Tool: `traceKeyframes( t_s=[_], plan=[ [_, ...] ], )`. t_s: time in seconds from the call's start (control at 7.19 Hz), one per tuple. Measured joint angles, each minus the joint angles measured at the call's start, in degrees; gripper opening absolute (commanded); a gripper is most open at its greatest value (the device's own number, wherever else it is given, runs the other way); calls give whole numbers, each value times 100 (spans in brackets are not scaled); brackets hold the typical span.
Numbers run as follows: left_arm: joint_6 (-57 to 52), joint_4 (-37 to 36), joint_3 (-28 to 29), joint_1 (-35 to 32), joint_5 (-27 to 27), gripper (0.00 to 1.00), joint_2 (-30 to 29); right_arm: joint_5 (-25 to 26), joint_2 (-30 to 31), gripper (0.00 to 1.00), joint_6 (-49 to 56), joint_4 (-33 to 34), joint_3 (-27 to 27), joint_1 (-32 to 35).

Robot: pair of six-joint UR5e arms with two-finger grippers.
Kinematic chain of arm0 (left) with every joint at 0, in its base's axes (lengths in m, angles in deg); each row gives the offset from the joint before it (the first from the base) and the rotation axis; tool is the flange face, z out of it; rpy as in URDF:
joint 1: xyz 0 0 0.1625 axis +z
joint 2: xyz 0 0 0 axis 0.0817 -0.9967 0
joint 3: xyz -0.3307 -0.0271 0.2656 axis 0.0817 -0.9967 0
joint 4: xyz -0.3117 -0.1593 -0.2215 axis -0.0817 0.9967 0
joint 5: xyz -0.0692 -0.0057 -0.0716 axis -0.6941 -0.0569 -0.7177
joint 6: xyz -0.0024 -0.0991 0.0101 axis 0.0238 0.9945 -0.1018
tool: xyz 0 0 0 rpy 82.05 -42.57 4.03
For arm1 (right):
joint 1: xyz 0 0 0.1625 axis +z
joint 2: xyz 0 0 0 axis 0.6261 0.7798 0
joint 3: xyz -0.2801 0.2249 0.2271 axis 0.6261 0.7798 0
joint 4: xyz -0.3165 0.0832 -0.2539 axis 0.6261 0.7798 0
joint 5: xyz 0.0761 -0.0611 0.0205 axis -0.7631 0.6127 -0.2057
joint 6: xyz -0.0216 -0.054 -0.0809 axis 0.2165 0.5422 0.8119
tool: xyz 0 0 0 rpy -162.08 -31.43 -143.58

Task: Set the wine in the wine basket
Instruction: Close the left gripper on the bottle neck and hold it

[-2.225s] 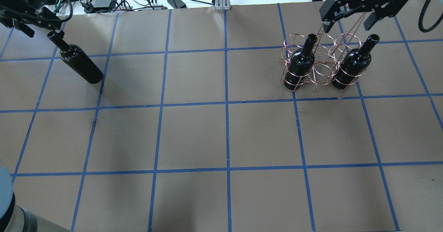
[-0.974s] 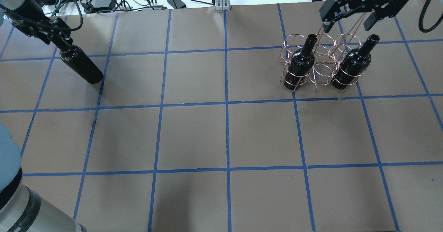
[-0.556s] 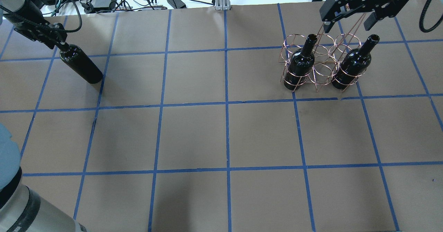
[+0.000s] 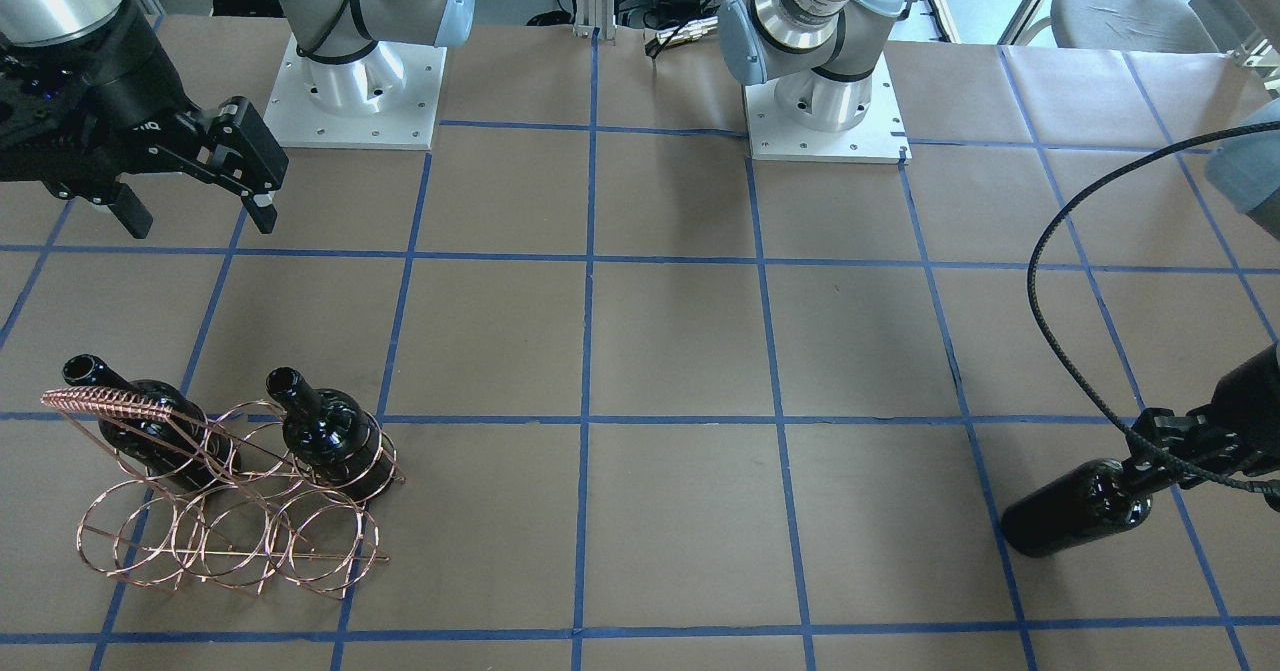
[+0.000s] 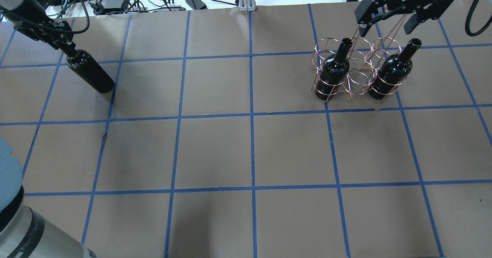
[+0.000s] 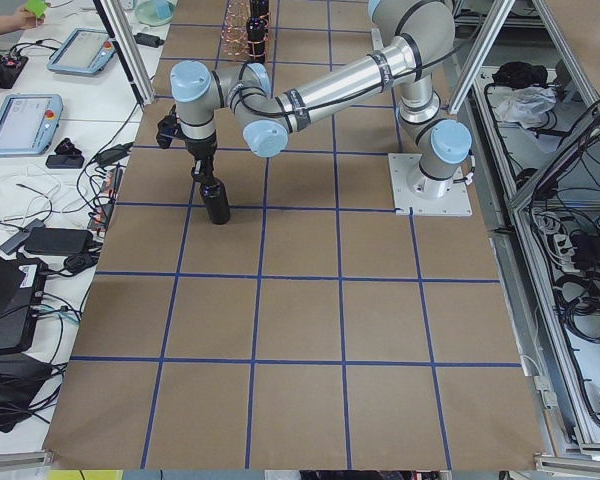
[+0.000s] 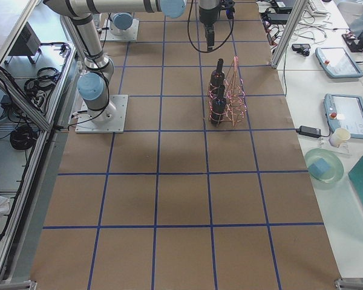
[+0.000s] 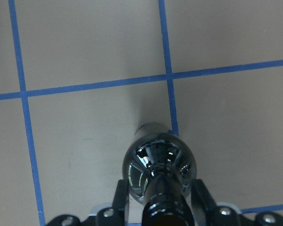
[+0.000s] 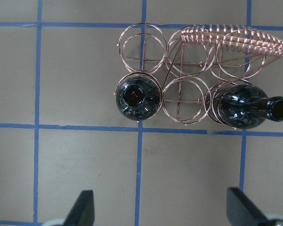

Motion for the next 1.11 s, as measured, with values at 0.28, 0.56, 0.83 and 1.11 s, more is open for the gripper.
traceKeyframes(
  t_s=[0.28, 0.56, 0.83, 1.11],
  plan=[
    [-2, -29, -10, 2, -13, 0, -2, 0, 0, 100, 0, 2, 0, 0],
    [6, 183, -51, 3, 16, 0, 18, -2, 1, 100, 0, -3, -2, 0],
    [34, 369, -59, -14, -16, 0, 97, -8, 7, 100, 0, -4, -16, 0],
    [423, 525, -23, -184, -143, 0, 335, -9, 8, 100, 0, -4, -24, 3]
  ],
)
